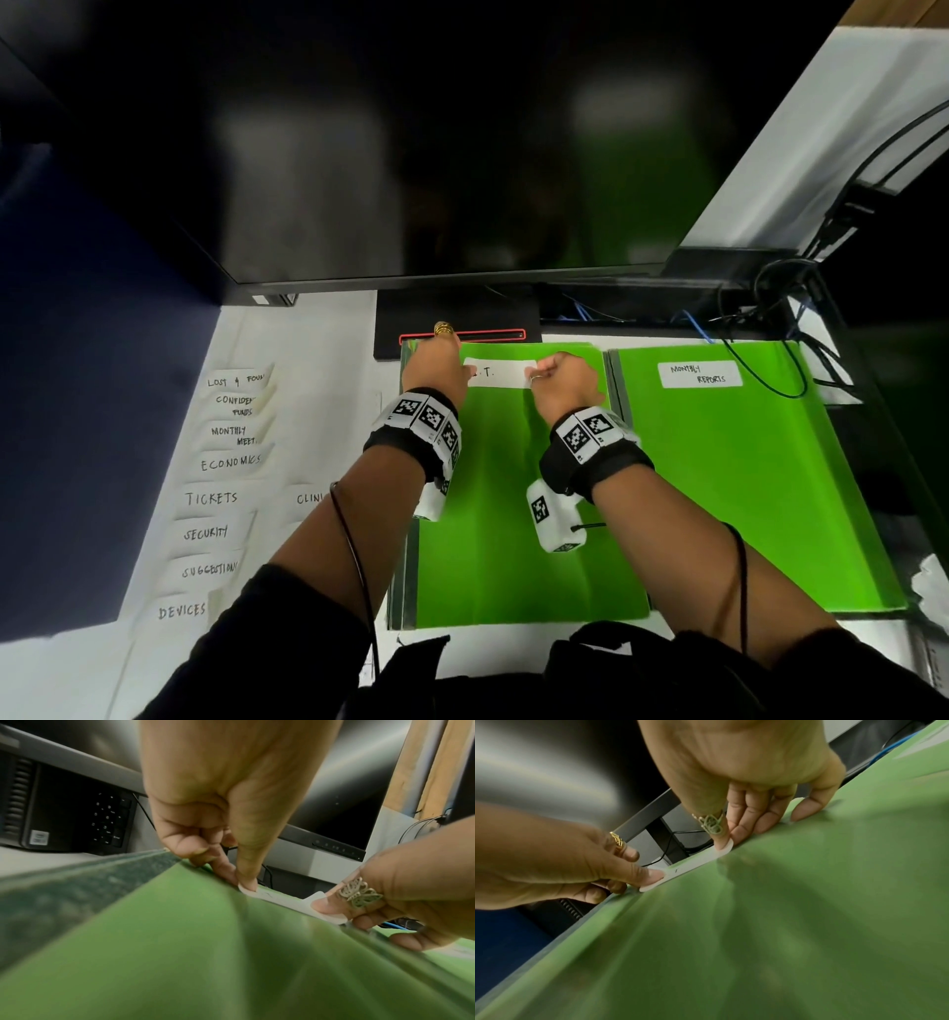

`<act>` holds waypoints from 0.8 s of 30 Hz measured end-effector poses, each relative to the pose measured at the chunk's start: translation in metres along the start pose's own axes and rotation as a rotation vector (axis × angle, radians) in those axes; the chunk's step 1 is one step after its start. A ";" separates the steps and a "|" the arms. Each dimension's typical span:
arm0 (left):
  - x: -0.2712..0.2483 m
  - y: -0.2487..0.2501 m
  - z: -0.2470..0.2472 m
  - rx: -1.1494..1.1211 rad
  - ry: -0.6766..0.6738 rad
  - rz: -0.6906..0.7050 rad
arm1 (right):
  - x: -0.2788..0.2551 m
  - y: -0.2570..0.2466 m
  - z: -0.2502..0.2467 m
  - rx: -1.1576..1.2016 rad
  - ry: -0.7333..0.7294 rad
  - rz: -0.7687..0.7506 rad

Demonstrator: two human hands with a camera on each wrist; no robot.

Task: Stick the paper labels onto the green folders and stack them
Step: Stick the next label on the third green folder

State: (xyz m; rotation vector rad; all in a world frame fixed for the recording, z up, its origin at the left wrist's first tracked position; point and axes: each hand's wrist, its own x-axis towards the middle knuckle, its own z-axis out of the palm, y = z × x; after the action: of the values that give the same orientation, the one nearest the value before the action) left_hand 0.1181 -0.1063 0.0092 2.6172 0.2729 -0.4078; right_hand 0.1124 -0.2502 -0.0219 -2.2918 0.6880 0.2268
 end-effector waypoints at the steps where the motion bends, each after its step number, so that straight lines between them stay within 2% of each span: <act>1: 0.000 0.000 0.001 0.006 0.003 0.001 | 0.000 0.000 0.000 -0.009 0.001 -0.004; 11: 0.002 -0.003 0.001 0.052 0.007 0.026 | 0.004 0.002 0.000 -0.093 0.008 -0.038; 17: 0.007 -0.014 -0.010 0.034 -0.021 0.027 | 0.020 0.010 -0.014 -0.031 -0.001 -0.076; 21: 0.010 -0.007 -0.005 0.070 -0.036 -0.014 | 0.025 0.008 -0.013 -0.089 -0.027 -0.057; 24: 0.009 -0.001 0.001 0.170 0.023 -0.068 | 0.027 0.005 -0.013 -0.177 -0.038 -0.041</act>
State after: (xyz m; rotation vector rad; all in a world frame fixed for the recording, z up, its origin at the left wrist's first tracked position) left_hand 0.1264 -0.1047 0.0047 2.7864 0.3495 -0.4411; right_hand 0.1317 -0.2728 -0.0250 -2.4610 0.6223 0.3229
